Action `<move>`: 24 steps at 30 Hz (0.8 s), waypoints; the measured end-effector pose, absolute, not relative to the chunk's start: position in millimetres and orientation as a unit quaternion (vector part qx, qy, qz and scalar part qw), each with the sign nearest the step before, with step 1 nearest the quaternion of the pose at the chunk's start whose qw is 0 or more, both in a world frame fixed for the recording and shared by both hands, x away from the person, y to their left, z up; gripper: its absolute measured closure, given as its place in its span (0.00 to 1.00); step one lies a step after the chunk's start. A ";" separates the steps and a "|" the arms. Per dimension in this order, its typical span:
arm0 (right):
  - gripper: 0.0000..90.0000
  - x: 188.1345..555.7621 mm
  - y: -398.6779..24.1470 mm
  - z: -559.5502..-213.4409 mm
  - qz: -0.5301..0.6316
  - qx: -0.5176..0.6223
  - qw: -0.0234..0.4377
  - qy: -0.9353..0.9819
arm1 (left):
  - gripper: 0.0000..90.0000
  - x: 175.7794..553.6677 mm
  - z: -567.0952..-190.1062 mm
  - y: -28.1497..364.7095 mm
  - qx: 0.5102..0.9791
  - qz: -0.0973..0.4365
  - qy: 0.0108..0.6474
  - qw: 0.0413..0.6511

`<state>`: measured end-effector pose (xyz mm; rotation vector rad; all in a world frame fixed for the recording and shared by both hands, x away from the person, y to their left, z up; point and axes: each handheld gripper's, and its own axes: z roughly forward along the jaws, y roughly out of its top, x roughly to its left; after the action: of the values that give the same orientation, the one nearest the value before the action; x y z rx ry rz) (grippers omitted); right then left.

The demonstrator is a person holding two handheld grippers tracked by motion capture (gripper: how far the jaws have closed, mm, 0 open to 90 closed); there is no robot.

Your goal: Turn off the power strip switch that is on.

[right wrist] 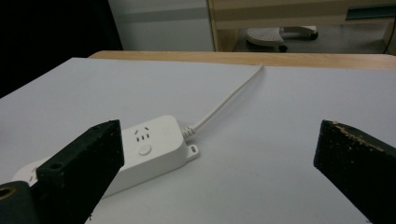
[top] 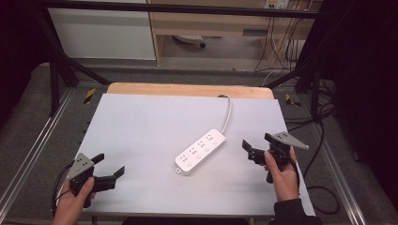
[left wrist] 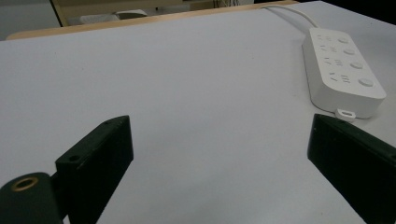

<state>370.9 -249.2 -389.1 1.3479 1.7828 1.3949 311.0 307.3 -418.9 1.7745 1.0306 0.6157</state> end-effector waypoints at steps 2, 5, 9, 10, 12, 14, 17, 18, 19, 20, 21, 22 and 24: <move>0.03 368.1 -256.5 -391.6 0.507 0.500 0.255 0.654 | 0.07 311.0 -418.8 307.4 0.727 0.252 0.422 0.479; 0.03 364.2 -268.2 -397.3 0.502 0.510 0.257 0.650 | 0.07 311.1 -418.8 307.3 0.727 0.252 0.422 0.479; 0.04 359.2 -281.0 -405.2 0.496 0.519 0.264 0.644 | 0.07 311.1 -418.9 307.3 0.727 0.252 0.422 0.479; 0.04 358.4 -283.5 -407.1 0.495 0.521 0.265 0.643 | 0.07 311.1 -418.9 307.3 0.727 0.252 0.423 0.479; 0.04 357.1 -287.2 -410.3 0.490 0.525 0.267 0.643 | 0.07 311.2 -418.9 307.3 0.727 0.252 0.423 0.479; 0.04 356.3 -290.1 -413.1 0.484 0.525 0.271 0.645 | 0.07 311.0 -418.7 307.4 0.727 0.252 0.423 0.479; 0.04 355.9 -293.6 -417.1 0.478 0.527 0.271 0.648 | 0.07 311.0 -418.5 308.0 0.726 0.252 0.424 0.480; 0.04 356.3 -294.0 -418.7 0.477 0.529 0.270 0.648 | 0.07 311.0 -418.5 308.3 0.725 0.252 0.424 0.480; 0.04 356.8 -294.3 -420.6 0.475 0.530 0.267 0.650 | 0.07 311.1 -418.5 308.6 0.725 0.253 0.425 0.480; 0.04 357.2 -293.6 -422.6 0.472 0.531 0.265 0.651 | 0.07 311.1 -418.6 308.8 0.725 0.253 0.425 0.480; 0.04 357.8 -292.8 -425.0 0.468 0.530 0.263 0.656 | 0.07 311.2 -418.6 308.8 0.725 0.253 0.424 0.480; 0.04 358.2 -291.2 -427.3 0.463 0.530 0.259 0.661 | 0.07 311.2 -418.5 308.8 0.725 0.253 0.424 0.480; 0.04 359.5 -287.7 -431.5 0.454 0.526 0.255 0.672 | 0.07 311.2 -418.4 308.4 0.725 0.253 0.424 0.480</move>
<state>359.5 -287.7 -431.5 1.4298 1.8254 1.2332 311.2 308.4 -418.4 1.7699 1.0351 0.6175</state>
